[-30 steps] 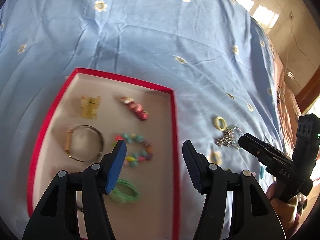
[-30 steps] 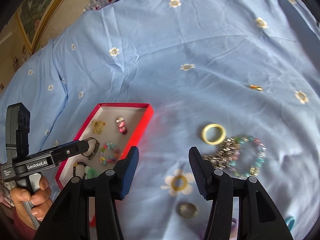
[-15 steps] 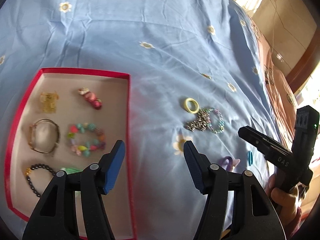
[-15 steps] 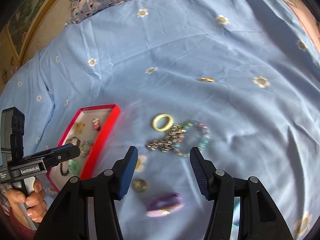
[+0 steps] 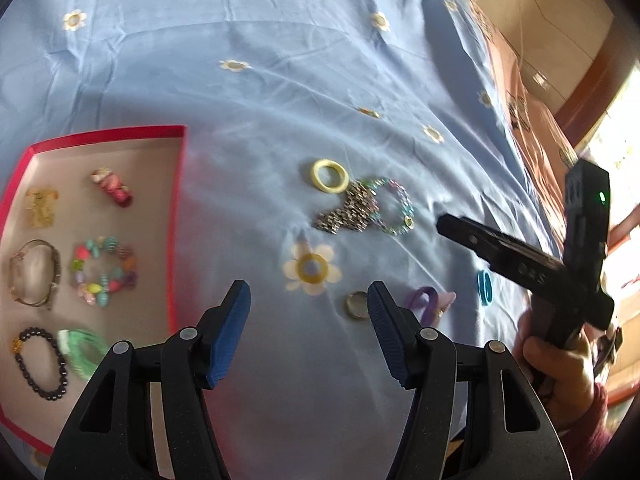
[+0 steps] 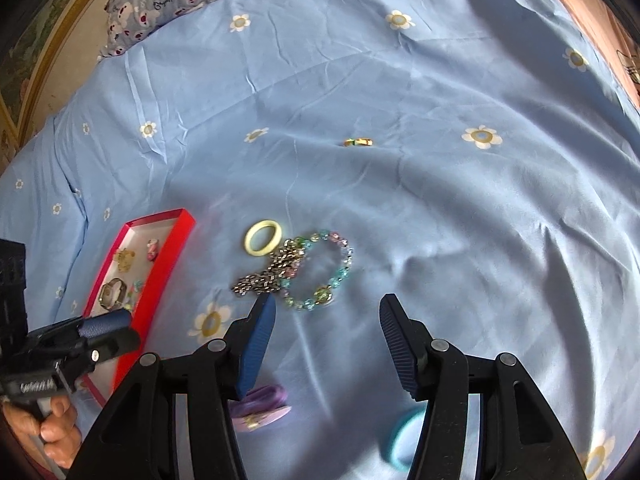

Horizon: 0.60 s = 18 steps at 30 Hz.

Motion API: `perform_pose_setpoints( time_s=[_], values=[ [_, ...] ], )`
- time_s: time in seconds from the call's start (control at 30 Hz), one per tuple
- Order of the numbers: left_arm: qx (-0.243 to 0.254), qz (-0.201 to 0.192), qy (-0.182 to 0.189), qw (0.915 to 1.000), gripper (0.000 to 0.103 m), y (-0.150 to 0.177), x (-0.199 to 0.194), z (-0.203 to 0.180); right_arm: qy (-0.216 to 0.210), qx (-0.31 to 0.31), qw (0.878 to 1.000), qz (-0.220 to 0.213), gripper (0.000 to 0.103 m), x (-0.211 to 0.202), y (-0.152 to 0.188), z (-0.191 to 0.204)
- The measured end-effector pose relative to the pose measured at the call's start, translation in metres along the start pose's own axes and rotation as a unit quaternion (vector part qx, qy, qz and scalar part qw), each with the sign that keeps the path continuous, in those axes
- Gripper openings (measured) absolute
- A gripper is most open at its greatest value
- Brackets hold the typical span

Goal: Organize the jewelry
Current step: 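Move both tools out of the box toward the loose jewelry on the bedspread, then grasp the gold ring with the left tool while the right tool grasps the beaded bracelet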

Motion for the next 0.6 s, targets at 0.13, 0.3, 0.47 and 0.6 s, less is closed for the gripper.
perform_pose_setpoints(
  time_s=[0.13,0.3,0.47,0.6],
  values=[
    [0.018,0.015,0.006,0.9997,0.060,0.006,0.015,-0.013,0.002,0.002,1.000,0.009,0.055,0.012,-0.001,-0.005],
    [0.043,0.032,0.009,0.9986,0.060,0.014,0.034,-0.029,0.004,0.007,1.000,0.017,0.045,0.023,-0.003,-0.008],
    [0.063,0.043,0.000,0.9971,0.050,0.020,0.051,-0.038,0.010,0.005,1.000,0.023,0.039,0.034,-0.006,-0.007],
    [0.077,0.039,-0.012,0.9962,0.021,0.021,0.056,-0.037,0.024,-0.009,0.999,0.028,0.037,0.045,-0.005,-0.004]
  ],
)
Point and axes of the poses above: each gripper's, at about its wrist camera, not at the fingertips, and x roughly the way its jaws point, z to its left, y to its underside, the point moved 7 cm from there along x, roughly the way its jaws point, and after that the axes turned 6 degrees about x, right-handed, at the moved point
